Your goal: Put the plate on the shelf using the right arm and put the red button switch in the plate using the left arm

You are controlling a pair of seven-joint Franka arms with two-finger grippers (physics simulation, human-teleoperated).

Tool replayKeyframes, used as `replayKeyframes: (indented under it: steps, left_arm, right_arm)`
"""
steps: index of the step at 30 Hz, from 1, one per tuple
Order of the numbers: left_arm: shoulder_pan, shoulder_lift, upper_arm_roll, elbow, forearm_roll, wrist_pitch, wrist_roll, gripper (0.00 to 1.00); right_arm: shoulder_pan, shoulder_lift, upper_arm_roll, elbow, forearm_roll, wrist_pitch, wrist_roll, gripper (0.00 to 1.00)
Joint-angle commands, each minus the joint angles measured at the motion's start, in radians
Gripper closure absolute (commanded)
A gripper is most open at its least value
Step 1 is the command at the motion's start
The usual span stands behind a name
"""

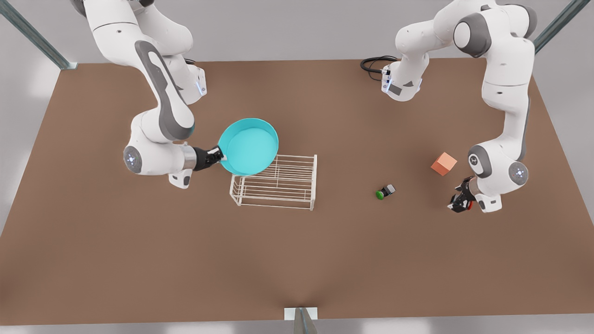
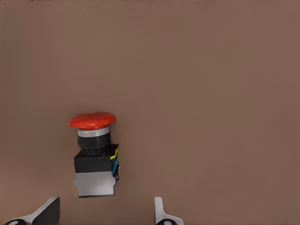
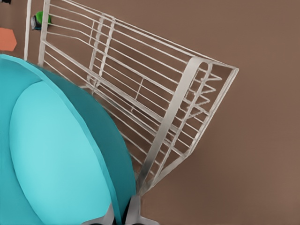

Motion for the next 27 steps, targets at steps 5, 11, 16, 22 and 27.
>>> replayKeyframes:
  steps: [5, 11, 16, 22, 27]
  left_arm:
    - [0.000, 0.057, 0.028, 0.003, 0.048, 0.215, -0.186, 0.02]
    - [-0.005, 0.054, 0.029, -0.008, 0.061, 0.212, -0.191, 0.04]
    - [-0.003, 0.062, 0.034, -0.009, 0.061, 0.212, -0.189, 0.20]
    - [-0.002, 0.060, 0.034, -0.006, 0.061, 0.201, -0.198, 0.59]
    - [-0.014, -0.007, 0.026, 0.048, 0.059, 0.075, -0.211, 0.66]
  right_arm:
    - [0.057, 0.038, 0.002, 0.043, 0.005, 0.110, 0.327, 0.78]
    - [0.114, 0.120, -0.003, 0.065, 0.001, 0.239, 0.361, 0.78]
    - [0.139, 0.143, -0.009, 0.066, 0.005, 0.291, 0.372, 0.78]
    - [0.163, 0.126, -0.013, 0.065, 0.004, 0.296, 0.376, 0.00]
    - [0.154, -0.060, -0.185, 0.416, -0.330, -0.050, 0.367, 0.00]
